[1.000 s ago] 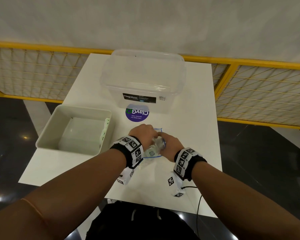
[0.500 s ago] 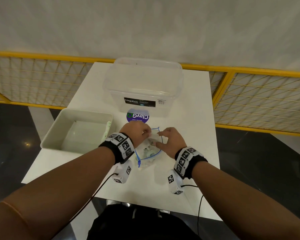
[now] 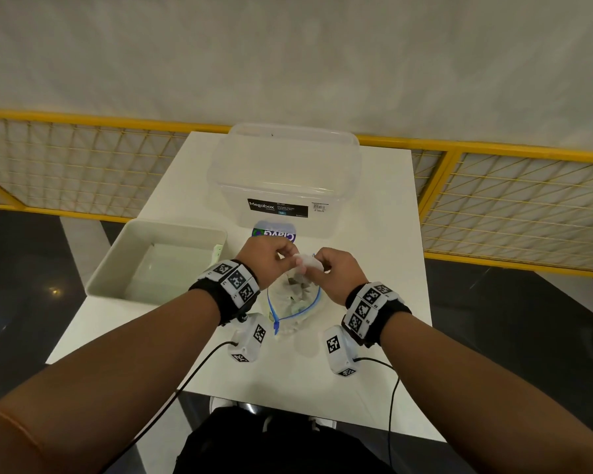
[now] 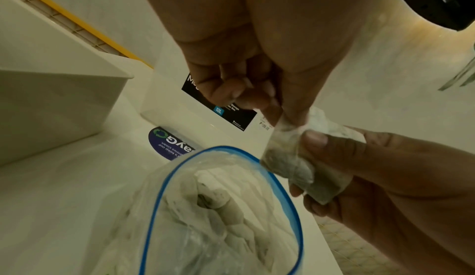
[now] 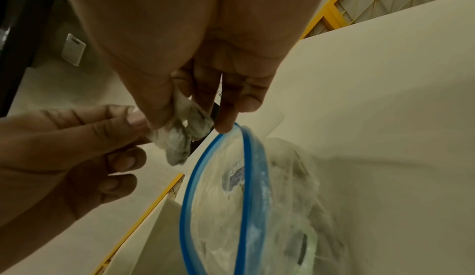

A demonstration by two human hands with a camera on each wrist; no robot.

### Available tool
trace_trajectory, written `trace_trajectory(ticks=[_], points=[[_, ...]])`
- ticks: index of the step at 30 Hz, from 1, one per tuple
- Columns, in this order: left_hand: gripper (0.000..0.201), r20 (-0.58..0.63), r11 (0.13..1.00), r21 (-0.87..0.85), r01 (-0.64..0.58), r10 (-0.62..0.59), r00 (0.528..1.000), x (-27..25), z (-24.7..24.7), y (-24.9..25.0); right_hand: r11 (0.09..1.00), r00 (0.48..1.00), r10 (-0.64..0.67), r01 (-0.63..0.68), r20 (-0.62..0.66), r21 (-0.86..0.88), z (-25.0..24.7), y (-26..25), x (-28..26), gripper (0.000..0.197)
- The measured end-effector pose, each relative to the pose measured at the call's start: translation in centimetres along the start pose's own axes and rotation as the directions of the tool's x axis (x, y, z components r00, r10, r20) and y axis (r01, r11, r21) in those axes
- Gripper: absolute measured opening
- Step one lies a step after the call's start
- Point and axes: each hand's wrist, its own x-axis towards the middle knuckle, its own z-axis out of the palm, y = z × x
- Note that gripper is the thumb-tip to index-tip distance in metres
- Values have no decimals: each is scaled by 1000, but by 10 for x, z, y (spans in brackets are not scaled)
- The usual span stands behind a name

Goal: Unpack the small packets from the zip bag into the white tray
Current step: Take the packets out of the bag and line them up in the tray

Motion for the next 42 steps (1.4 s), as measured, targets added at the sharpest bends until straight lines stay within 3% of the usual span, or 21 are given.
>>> trace_trajectory(ticks=[3, 6, 9, 12, 17, 20, 24, 31, 35, 37, 40, 42], points=[[11, -48, 998, -24, 49, -50, 998, 0, -11, -5, 1000, 1000, 16, -16, 1, 20, -2, -5, 2, 33], [21, -60, 994, -101, 28, -34, 998, -1, -23, -10, 989, 998, 59, -59, 3, 138, 1, -12, 5, 19], [17, -76, 998, 39, -40, 42, 996, -2, -35, -10, 989, 997, 79, -76, -19, 128, 5, -24, 8, 18], [27, -14, 975, 192, -111, 116, 993, -2, -47, -9, 992, 998, 56, -55, 0, 113, 10, -37, 11, 11], [27, 134, 854, 484, -192, 145, 980, 4, -69, -2, 997, 998, -41, 37, 56, 66, 23, -59, 11, 34], [26, 191, 789, 546, -281, 209, 959, 5, -81, 1, 997, 997, -74, 73, -24, -23, 36, -70, 19, 19], [21, 201, 810, 481, -335, 270, 942, 7, -100, -2, 996, 998, -53, 51, -23, -72, 51, -86, 28, 18], [17, 222, 902, 375, -213, 136, 965, 11, -134, -31, 987, 998, 51, -45, -32, 154, 74, -109, 38, 31], [16, 236, 895, 376, -239, 157, 959, 12, -148, -51, 991, 998, 67, -65, -19, 114, 91, -116, 40, 43], [15, 244, 906, 355, -229, 147, 959, 13, -153, -63, 992, 997, 73, -72, -1, 99, 102, -118, 42, 32], [8, 212, 927, 320, -194, 129, 969, 14, -163, -82, 998, 998, 57, -57, 20, -16, 121, -113, 46, 34], [10, 226, 919, 359, -162, 83, 971, 17, -167, -97, 995, 996, 85, -82, 42, -60, 128, -109, 46, 25]])
